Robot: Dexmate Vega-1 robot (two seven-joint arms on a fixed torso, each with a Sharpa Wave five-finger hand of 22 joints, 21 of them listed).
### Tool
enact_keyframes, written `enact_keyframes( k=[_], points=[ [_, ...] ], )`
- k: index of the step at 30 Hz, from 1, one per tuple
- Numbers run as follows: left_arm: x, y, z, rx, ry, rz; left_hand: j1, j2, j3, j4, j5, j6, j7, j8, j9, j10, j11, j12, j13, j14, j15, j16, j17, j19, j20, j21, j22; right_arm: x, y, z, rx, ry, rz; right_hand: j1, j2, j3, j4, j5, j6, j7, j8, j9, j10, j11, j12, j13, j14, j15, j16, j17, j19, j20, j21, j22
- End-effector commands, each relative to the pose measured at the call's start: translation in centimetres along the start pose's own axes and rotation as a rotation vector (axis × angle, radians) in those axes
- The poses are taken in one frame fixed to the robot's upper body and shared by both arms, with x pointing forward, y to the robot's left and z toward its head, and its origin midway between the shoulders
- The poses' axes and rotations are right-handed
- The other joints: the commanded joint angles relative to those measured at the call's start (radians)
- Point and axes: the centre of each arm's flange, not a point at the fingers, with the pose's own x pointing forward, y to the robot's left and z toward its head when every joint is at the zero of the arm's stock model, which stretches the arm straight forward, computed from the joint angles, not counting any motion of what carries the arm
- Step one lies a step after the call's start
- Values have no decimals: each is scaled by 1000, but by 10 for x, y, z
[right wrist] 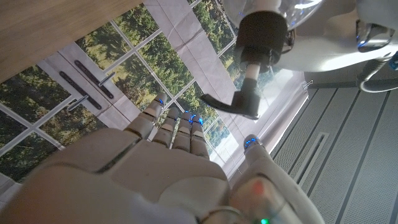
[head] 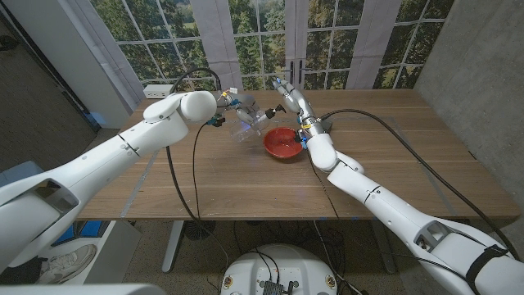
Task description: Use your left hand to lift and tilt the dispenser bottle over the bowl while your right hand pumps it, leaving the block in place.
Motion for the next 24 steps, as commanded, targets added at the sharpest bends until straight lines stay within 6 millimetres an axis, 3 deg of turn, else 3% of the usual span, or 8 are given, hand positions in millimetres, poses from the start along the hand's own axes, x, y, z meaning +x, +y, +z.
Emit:
enact_keyframes(
  k=[1, 6, 24],
  points=[
    [0, 0, 1, 5, 7, 2, 322, 326, 3, 0, -1, 157, -127, -2, 1, 177, -167, 4, 3, 40, -175, 6, 4, -4, -76, 6, 0, 1, 14, 13, -76, -16, 2, -12, 32, 0, 8, 4, -6, 0, 1, 2, -5, -4, 6, 3, 1, -4, -4, -1, -1, 0, -2, 0],
    [-1, -1, 1, 2, 12, 7, 322, 327, 3, 0, -1, 159, -128, -3, 1, 180, -167, 3, 2, 40, -174, 6, 4, -4, -77, 7, 0, 0, 23, 16, -94, -21, -34, -17, 29, -1, 12, 5, 0, 3, 5, 2, 2, -3, 10, 2, 5, -2, -4, -3, 2, -2, 0, 0],
    [-1, -2, 1, 0, 9, 22, 323, 325, 1, -1, -1, 164, -124, -6, -1, 186, -168, -1, -4, 47, -175, 9, 5, -3, -79, 10, 0, 3, 44, 23, -148, -45, 83, -26, 28, 4, 19, 8, 9, 9, 12, 1, 11, 0, 15, 0, 20, -1, -6, -15, 14, -8, 7, -1]
  ],
)
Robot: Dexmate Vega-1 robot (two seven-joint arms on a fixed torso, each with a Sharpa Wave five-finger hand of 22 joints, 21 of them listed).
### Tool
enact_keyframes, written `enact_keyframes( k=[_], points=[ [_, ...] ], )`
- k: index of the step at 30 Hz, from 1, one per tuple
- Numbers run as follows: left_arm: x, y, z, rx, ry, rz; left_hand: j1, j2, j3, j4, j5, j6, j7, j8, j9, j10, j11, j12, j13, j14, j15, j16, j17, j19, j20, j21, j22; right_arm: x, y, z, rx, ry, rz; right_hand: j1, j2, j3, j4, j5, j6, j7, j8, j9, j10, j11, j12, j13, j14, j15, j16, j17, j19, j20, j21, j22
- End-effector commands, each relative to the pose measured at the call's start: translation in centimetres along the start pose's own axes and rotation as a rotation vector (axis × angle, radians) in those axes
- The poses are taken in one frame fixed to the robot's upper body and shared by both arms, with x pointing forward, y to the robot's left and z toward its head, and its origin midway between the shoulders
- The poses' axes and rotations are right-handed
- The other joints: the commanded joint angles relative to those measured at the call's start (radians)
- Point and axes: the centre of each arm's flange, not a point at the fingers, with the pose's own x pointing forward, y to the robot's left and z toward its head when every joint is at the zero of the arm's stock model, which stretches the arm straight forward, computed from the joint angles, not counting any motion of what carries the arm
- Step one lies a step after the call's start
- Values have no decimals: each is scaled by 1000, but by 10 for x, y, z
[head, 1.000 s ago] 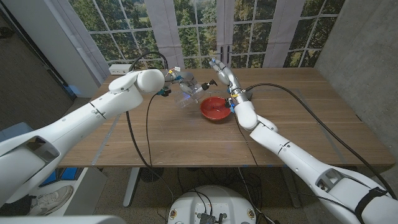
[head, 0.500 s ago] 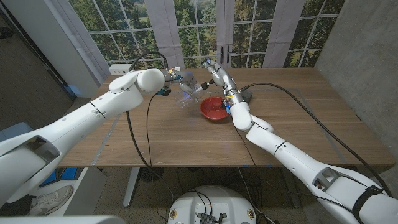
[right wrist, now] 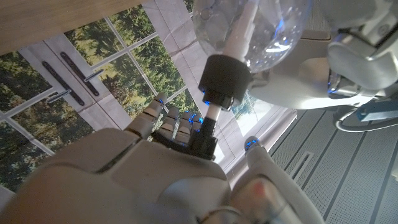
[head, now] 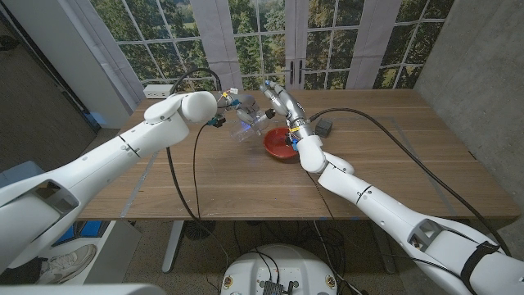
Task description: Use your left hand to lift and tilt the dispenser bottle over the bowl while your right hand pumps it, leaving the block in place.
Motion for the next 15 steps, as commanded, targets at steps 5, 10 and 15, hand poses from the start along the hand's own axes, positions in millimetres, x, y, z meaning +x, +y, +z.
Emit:
enact_keyframes(
  k=[5, 10, 15],
  points=[
    [0, -2, -2, -7, 3, 27, 320, 322, 1, -3, -2, 178, -119, 5, 1, 192, -175, 1, -5, 53, -171, 13, 7, 5, -85, 14, 0, 1, 21, 7, -33, -20, 62, -16, 39, 4, 4, 5, 5, 5, 7, 1, 11, 0, 4, 0, 10, 2, -6, -3, 13, -6, 7, -1],
    [0, -2, -2, -14, -6, 37, 321, 319, -2, -5, -2, 180, -116, 3, 0, 196, -175, 0, -9, 58, -172, 16, 8, 6, -87, 16, 0, 2, 30, 11, -49, -35, 78, -16, 40, 5, 5, 5, 6, 2, 8, 1, 10, -1, 4, 0, 11, 0, -6, -5, 14, -7, 7, -1],
    [-1, -2, -4, -21, -8, 55, 323, 317, -4, -6, -1, 187, -111, 2, -1, 203, -175, -1, -13, 63, -172, 18, 9, 11, -90, 19, 0, 3, 39, 13, -52, -40, 107, -17, 41, 5, 6, 5, 6, 3, 8, 1, 16, -1, 6, 0, 10, 0, -6, -6, 13, -7, 7, -1]
  ],
)
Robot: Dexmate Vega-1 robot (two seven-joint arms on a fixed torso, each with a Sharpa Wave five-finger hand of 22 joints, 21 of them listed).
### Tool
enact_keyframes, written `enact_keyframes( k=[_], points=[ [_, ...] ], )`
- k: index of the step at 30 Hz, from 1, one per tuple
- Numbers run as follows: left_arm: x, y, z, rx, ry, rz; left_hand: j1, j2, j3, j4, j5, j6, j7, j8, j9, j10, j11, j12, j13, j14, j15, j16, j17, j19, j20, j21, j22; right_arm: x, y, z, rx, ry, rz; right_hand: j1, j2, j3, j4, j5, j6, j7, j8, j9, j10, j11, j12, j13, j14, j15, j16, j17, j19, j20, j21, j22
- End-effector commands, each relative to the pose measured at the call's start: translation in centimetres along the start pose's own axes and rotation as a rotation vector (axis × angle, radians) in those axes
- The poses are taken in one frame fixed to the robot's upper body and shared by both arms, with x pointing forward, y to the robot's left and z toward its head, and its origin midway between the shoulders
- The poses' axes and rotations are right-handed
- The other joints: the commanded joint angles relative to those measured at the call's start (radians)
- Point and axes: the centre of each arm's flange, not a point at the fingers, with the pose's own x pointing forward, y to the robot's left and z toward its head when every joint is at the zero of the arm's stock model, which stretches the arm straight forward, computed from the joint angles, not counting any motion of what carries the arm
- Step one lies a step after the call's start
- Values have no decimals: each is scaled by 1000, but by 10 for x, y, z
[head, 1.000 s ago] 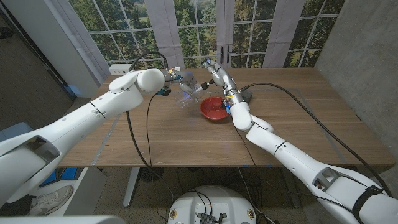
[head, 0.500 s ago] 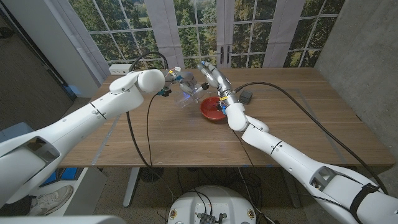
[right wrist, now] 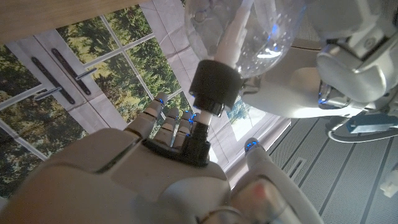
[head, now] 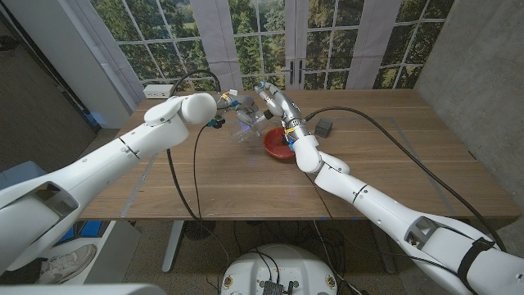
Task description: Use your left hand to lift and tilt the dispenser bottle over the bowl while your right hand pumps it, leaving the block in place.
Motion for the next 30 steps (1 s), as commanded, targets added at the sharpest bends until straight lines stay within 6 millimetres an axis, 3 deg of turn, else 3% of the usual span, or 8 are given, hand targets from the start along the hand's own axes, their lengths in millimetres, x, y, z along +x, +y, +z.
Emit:
enact_keyframes(
  k=[1, 17, 23, 30],
  points=[
    [-1, 0, -2, -23, -11, 35, 323, 317, -2, -3, -1, 160, -114, 5, -1, 188, -176, 1, 0, 57, -175, 10, 3, 11, -90, 9, 0, 2, 22, 7, -6, -25, 59, 2, 43, 3, 3, 5, 6, 2, 8, 1, 16, -1, 6, 0, 11, 0, 2, 2, 5, 0, 3, -1],
    [-4, -1, 1, -12, -5, 18, 329, 313, -11, -6, 0, 152, -115, -11, -5, 198, -174, -4, -13, 70, -175, 15, 4, 19, -98, 16, 0, -1, 25, 5, 0, -22, 81, 1, 44, 4, 5, 6, 5, 3, 8, 0, 15, -2, 7, -1, 11, -1, 2, -2, 7, -2, 3, -1],
    [-7, 0, 2, -7, -6, 25, 331, 313, -13, -6, 0, 154, -114, -14, -5, 200, -171, -4, -15, 70, -175, 14, 4, 19, -99, 17, 0, -1, 10, 5, 6, -18, 33, 2, 45, 5, 4, 7, 5, 3, 9, 0, 16, -2, 7, -2, 12, 0, 2, -3, 9, -2, 4, -1],
    [-7, 1, 3, 1, -4, 16, 332, 313, -16, -6, 0, 159, -112, -17, -6, 203, -171, -6, -19, 75, -175, 16, 4, 22, -101, 19, 0, -3, -21, -3, 29, 5, -66, 4, 46, 6, 3, 7, 8, 3, 10, 0, 17, -3, 7, -2, 14, 0, 3, -4, 11, -2, 5, -1]
  ],
)
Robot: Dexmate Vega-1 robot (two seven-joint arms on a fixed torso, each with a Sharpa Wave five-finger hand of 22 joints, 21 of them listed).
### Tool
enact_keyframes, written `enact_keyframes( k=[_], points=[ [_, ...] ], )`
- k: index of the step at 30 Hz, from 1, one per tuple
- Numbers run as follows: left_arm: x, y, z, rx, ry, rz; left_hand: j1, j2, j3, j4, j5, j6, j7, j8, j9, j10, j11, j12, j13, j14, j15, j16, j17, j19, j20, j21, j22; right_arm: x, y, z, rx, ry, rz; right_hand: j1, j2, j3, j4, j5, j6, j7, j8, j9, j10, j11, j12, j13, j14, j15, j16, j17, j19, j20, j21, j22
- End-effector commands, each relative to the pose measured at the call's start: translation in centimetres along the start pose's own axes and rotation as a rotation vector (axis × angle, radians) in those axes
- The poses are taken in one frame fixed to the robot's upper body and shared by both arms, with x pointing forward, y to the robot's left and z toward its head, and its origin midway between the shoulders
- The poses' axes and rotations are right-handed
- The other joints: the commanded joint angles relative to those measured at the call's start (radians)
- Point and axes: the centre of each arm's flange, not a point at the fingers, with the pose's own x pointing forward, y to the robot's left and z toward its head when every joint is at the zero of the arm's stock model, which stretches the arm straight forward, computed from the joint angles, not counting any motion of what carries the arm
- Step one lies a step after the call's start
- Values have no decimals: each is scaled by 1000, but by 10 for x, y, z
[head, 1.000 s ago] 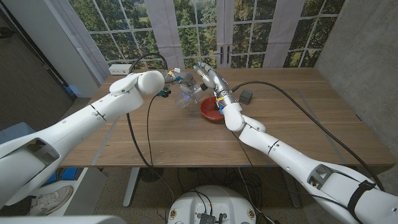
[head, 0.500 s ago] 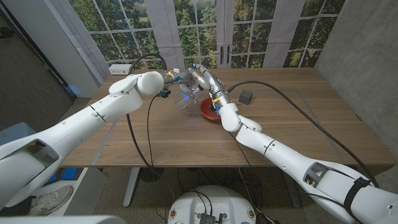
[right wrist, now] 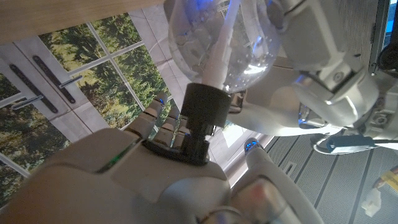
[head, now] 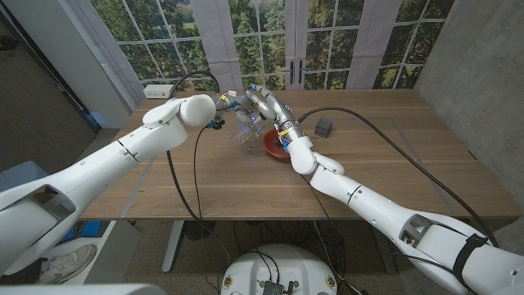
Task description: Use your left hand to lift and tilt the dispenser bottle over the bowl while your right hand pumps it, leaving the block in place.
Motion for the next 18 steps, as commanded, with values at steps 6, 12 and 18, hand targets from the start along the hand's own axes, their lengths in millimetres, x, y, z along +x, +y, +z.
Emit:
enact_keyframes(
  k=[6, 12, 18],
  points=[
    [-3, 2, 3, 32, 13, -4, 321, 330, -9, 5, 0, 126, -114, -5, 0, 191, -168, 1, 0, 87, -178, 23, 9, 20, -110, 12, 2, -9, -69, -19, 64, 51, -216, 7, 47, 5, -3, 7, 18, 4, 14, 0, 13, 4, 8, 2, 12, -2, 5, -1, 16, -3, 7, 3],
    [-4, 3, 4, 19, 9, 6, 334, 334, -19, 3, -1, 127, -110, -19, -1, 187, -166, 4, 10, 148, -179, 54, 21, 71, -119, 45, 9, -17, -92, -26, 86, 53, -313, 11, 48, 7, -6, 7, 23, 6, 16, 0, 17, 4, 10, 2, 15, -3, 6, -3, 18, -3, 7, 3],
    [-3, 3, 4, 20, 13, 10, 348, 336, -25, 5, 0, 135, -106, -35, -2, 185, -161, 11, 26, 253, -178, 95, 27, 110, -133, 86, 20, -22, -102, -33, 120, 62, -360, 15, 48, 9, -10, 7, 32, 7, 18, 0, 26, 5, 13, 2, 22, -4, 9, -5, 24, -1, 9, 3]
  ],
)
